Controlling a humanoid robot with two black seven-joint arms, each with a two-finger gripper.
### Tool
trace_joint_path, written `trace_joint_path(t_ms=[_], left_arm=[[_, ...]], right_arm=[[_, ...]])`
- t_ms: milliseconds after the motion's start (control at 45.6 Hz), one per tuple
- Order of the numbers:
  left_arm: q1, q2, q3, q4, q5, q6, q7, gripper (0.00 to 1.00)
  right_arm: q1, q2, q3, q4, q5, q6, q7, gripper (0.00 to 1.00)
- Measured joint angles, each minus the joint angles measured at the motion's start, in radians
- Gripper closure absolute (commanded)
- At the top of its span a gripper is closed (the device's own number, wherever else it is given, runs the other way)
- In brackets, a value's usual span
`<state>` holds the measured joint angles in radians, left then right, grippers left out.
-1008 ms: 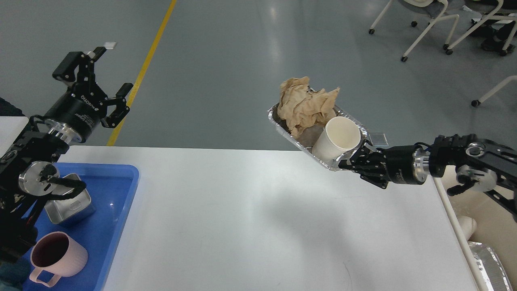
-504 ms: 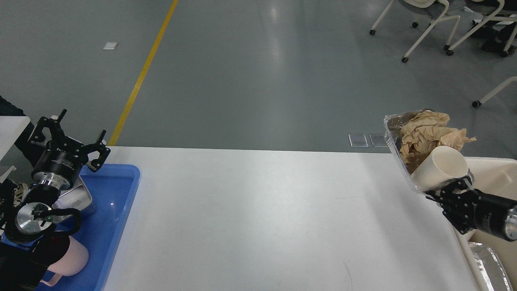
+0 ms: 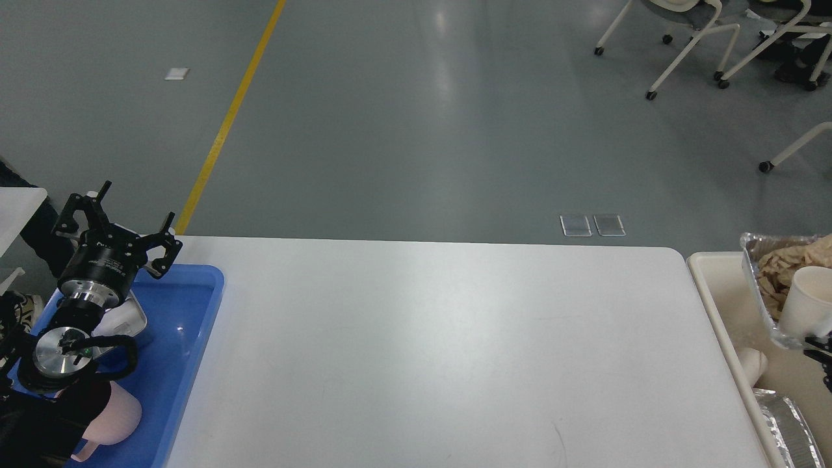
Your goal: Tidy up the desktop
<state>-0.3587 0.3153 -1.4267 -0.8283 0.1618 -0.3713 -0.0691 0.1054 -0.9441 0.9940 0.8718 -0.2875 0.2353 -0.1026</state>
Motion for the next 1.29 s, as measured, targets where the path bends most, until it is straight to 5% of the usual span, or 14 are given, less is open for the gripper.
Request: trace_joint_path(t_ms=[526, 723, 1052, 1293], left_arm=[[-0.013, 0.004, 0.01, -0.001, 0.002, 0.015, -0.004, 0.03], [0.001, 0.028, 0.01, -0.014, 0.002, 0.007, -0.002, 0.03], [0.056, 0.038, -0.003, -0.085, 0.002, 0.003, 0.0, 0.03], [0.149, 0.038, -0.025, -0.211, 0.002, 0.002, 0.0, 0.03]], right_arm=[[0.163, 0.071, 0.039, -0.008, 0.004, -0.209, 0.006, 0.0], [0.25, 0.104, 0.086, 0.202, 0.031, -0.229, 0.002, 0.0], [0.113, 0.504, 0.501, 0.477, 0.184, -0.192, 0.045, 0.0], [0.022, 0.674, 0.56, 0.561, 0.188, -0.136, 0.062, 0.0]])
